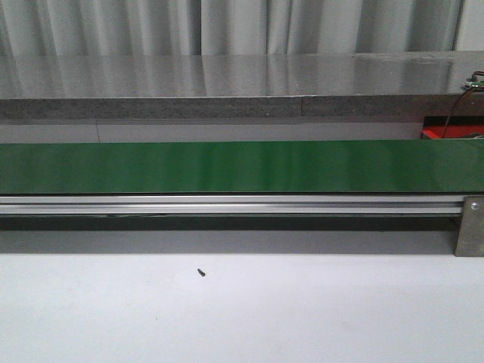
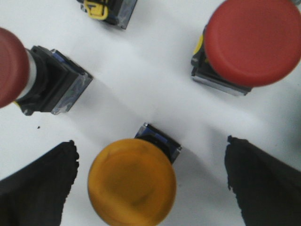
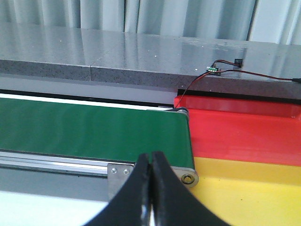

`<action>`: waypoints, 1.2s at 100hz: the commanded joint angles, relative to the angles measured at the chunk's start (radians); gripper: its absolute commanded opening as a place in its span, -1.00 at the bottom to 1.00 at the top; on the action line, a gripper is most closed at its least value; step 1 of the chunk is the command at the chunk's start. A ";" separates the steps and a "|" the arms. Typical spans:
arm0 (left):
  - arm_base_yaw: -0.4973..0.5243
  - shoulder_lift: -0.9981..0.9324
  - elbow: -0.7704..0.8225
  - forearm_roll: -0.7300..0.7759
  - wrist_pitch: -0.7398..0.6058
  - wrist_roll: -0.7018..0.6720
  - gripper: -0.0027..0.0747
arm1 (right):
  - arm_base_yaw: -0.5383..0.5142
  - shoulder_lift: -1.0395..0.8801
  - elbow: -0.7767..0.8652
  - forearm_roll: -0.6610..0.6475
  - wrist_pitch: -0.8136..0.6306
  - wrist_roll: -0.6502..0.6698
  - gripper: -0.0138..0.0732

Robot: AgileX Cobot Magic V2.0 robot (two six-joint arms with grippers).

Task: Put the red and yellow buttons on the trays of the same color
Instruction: 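Lower the left gripper and grasp the yellow push-button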

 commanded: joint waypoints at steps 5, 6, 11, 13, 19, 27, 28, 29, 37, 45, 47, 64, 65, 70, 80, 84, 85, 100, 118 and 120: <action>-0.003 -0.041 -0.037 0.005 -0.034 0.003 0.63 | -0.005 -0.017 -0.018 -0.013 -0.079 -0.002 -0.84; -0.003 -0.041 -0.039 0.005 -0.035 0.003 0.62 | -0.005 -0.017 -0.018 -0.013 -0.079 -0.002 -0.84; -0.003 -0.041 -0.044 0.005 -0.031 0.003 0.55 | -0.005 -0.017 -0.018 -0.013 -0.079 -0.002 -0.84; -0.003 -0.041 -0.046 0.005 -0.029 0.003 0.51 | -0.005 -0.017 -0.018 -0.013 -0.079 -0.002 -0.84; -0.003 -0.041 -0.050 0.005 -0.024 0.003 0.39 | -0.005 -0.017 -0.018 -0.013 -0.079 -0.002 -0.84; -0.003 -0.041 -0.050 0.007 -0.017 0.003 0.18 | -0.005 -0.017 -0.018 -0.013 -0.079 -0.002 -0.84; -0.003 -0.041 -0.050 0.007 -0.015 0.003 0.17 | -0.005 -0.017 -0.018 -0.013 -0.079 -0.002 -0.84; -0.003 -0.041 -0.050 0.007 -0.013 0.003 0.13 | -0.005 -0.017 -0.018 -0.013 -0.079 -0.002 -0.84; -0.003 -0.041 -0.050 0.007 -0.004 0.003 -0.04 | -0.005 -0.017 -0.018 -0.013 -0.079 -0.002 -0.84; -0.003 -0.041 -0.050 0.007 0.005 0.003 -0.18 | -0.005 -0.017 -0.018 -0.013 -0.079 -0.002 -0.84; -0.003 -0.041 -0.050 0.007 0.007 0.003 -0.20 | -0.005 -0.017 -0.018 -0.013 -0.079 -0.002 -0.84; -0.003 -0.041 -0.050 0.007 0.016 0.003 -0.43 | -0.005 -0.017 -0.018 -0.013 -0.079 -0.002 -0.84; -0.003 -0.041 -0.050 0.007 0.018 0.003 -0.44 | -0.005 -0.017 -0.018 -0.013 -0.079 -0.002 -0.84; -0.003 -0.041 -0.050 0.007 0.018 0.003 -0.50 | -0.005 -0.017 -0.018 -0.013 -0.079 -0.002 -0.84; -0.003 -0.044 -0.050 0.007 0.030 0.003 -0.66 | -0.005 -0.017 -0.018 -0.013 -0.079 -0.002 -0.84; -0.003 -0.050 -0.054 0.007 0.040 0.003 -0.70 | -0.005 -0.017 -0.018 -0.013 -0.079 -0.002 -0.84; -0.003 -0.051 -0.057 0.007 0.045 0.003 -0.72 | -0.005 -0.017 -0.018 -0.013 -0.079 -0.002 -0.84; -0.003 -0.109 -0.100 0.017 0.108 0.003 -0.87 | -0.005 -0.017 -0.018 -0.013 -0.079 -0.002 -0.84; -0.017 -0.214 -0.155 -0.009 0.198 0.043 -0.95 | -0.005 -0.017 -0.018 -0.013 -0.079 -0.002 -0.84; -0.022 -0.225 -0.160 -0.015 0.205 0.048 -0.96 | -0.005 -0.017 -0.018 -0.013 -0.079 -0.002 -0.84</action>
